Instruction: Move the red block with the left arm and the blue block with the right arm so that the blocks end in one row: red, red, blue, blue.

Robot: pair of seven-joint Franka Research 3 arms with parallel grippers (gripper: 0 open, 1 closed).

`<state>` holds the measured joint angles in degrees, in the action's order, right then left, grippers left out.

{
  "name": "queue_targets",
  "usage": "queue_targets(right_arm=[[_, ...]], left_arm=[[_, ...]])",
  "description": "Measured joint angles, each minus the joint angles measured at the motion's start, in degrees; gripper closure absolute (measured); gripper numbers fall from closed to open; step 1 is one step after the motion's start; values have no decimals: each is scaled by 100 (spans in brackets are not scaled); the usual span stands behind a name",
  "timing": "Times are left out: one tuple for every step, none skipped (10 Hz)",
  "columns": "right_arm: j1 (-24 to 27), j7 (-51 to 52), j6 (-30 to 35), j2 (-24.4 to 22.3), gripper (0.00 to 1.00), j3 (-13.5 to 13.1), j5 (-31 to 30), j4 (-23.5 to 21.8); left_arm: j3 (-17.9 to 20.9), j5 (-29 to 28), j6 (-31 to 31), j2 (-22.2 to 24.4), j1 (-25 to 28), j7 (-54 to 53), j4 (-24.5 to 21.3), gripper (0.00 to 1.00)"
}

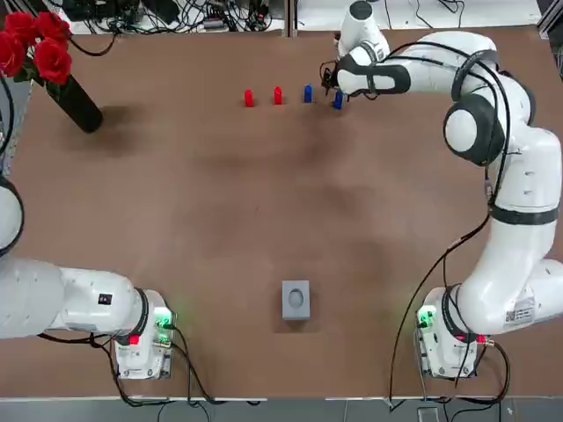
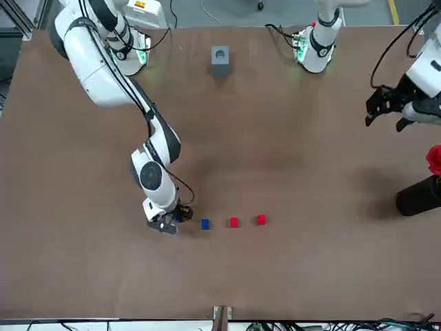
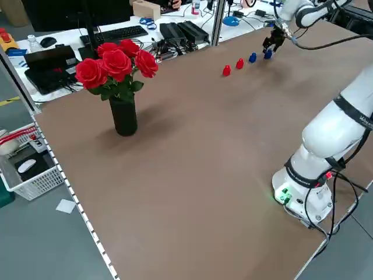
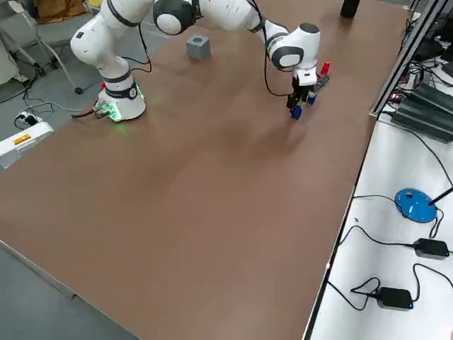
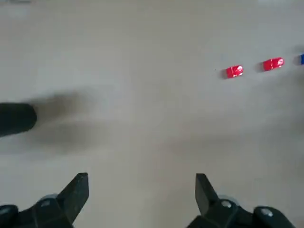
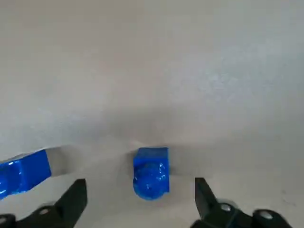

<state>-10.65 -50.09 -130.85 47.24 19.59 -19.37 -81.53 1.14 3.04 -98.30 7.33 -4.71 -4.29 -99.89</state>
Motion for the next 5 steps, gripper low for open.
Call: queue_targets(right_arm=[[24, 3, 193, -291, 0, 4, -3, -71], [94, 57, 291, -730, 0, 3, -4, -306], [212, 199, 359, -1278, 0, -13, 0, -663], [343, 484, 406, -1902, 0, -114, 172, -1087], [407, 1082, 549, -2520, 0, -409, 645, -1448]], left_arm=[[14, 0, 98, 19, 85, 3, 0, 1], [17, 0, 101, 16, 124, 15, 0, 1], [8, 0, 101, 8, 123, 25, 8, 1], [-10, 0, 96, -29, 121, 28, 49, 1], [-22, 0, 96, -113, 120, 30, 164, 1]])
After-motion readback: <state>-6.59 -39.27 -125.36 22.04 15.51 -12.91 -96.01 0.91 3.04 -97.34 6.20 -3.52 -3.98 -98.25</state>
